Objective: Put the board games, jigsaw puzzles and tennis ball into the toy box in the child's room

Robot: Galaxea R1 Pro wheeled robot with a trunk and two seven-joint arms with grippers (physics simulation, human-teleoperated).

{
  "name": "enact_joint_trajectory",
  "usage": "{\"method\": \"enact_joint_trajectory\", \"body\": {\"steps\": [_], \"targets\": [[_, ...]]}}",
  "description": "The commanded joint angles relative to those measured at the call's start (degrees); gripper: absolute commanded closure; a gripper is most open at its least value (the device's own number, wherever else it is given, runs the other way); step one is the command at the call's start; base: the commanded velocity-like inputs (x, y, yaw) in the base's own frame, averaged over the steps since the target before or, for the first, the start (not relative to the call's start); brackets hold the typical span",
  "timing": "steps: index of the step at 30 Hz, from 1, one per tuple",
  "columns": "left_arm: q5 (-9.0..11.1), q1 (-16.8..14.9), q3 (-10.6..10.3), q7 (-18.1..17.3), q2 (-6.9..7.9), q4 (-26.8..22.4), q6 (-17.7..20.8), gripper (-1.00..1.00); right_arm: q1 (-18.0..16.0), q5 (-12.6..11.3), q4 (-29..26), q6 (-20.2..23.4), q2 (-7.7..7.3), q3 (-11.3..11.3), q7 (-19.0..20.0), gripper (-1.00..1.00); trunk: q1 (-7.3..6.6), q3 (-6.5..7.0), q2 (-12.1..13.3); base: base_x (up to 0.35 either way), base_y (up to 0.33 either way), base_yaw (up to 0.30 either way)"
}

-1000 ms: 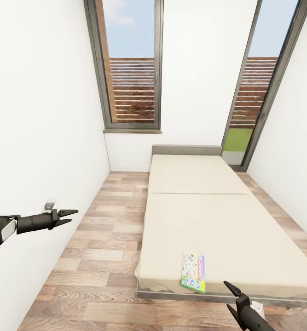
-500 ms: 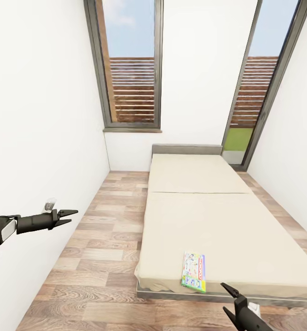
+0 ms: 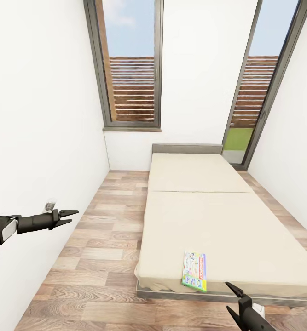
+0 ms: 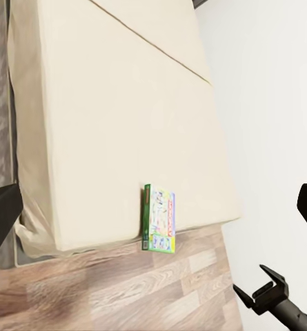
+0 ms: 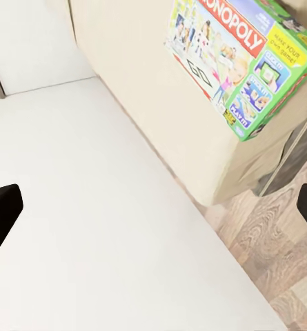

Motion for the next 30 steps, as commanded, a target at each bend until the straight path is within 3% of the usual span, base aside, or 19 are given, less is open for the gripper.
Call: {"method": "enact_joint_trajectory", "body": {"steps": [1, 30], "targets": [[-0.52, -0.04, 0.51, -0.2, 0.01, -0.03, 0.55, -1.0, -0.1, -0.02, 0.0, 0.31, -0.01, -0.52, 0.04, -1.0, 0.23, -0.25, -0.47, 0.0, 0.0, 0.0], [-0.52, -0.04, 0.56, -0.2, 0.04, -0.03, -1.19, -1.0, -0.49, -0.3, 0.01, -2.39, 0.64, -1.18, 0.88, -1.0, 6.6, -5.46, -12.1, 0.0, 0.0, 0.0]]}}
